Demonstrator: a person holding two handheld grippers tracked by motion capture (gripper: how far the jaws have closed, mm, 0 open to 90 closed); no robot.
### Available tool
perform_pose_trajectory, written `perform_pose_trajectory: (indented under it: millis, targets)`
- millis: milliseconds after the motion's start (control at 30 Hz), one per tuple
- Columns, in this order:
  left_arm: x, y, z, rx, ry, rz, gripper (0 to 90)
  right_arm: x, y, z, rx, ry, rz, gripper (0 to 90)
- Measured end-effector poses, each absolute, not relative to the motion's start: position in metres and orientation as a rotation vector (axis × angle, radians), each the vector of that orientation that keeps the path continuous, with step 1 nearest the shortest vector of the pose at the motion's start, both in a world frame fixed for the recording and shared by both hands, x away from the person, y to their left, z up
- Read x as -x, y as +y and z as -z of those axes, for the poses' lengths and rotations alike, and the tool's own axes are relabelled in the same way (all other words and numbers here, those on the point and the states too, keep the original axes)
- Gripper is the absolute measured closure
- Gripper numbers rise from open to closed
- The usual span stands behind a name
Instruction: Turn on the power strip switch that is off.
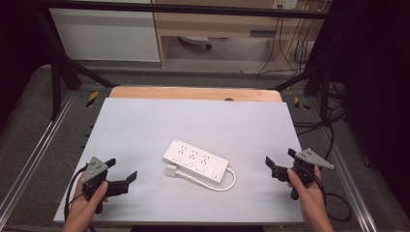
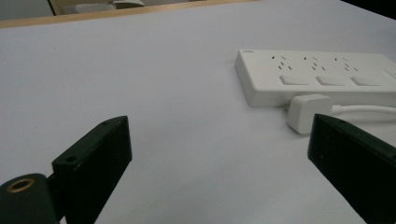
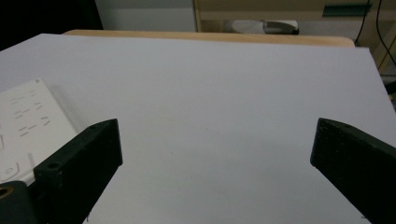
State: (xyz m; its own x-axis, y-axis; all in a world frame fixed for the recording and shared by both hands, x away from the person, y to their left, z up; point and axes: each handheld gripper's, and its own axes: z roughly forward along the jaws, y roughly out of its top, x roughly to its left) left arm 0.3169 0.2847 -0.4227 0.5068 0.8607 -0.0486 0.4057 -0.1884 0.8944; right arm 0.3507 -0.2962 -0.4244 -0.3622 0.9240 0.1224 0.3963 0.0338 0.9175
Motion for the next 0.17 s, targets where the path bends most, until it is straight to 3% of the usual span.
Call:
perform_pose_trajectory:
  millis: [167]
  targets:
    - [-0.3168,0.2846,0.4224,-1.794,1.061,-0.598,6.4,-0.3528,-0.2917,0.4379,-1.355,1.853,-1.246,3.1]
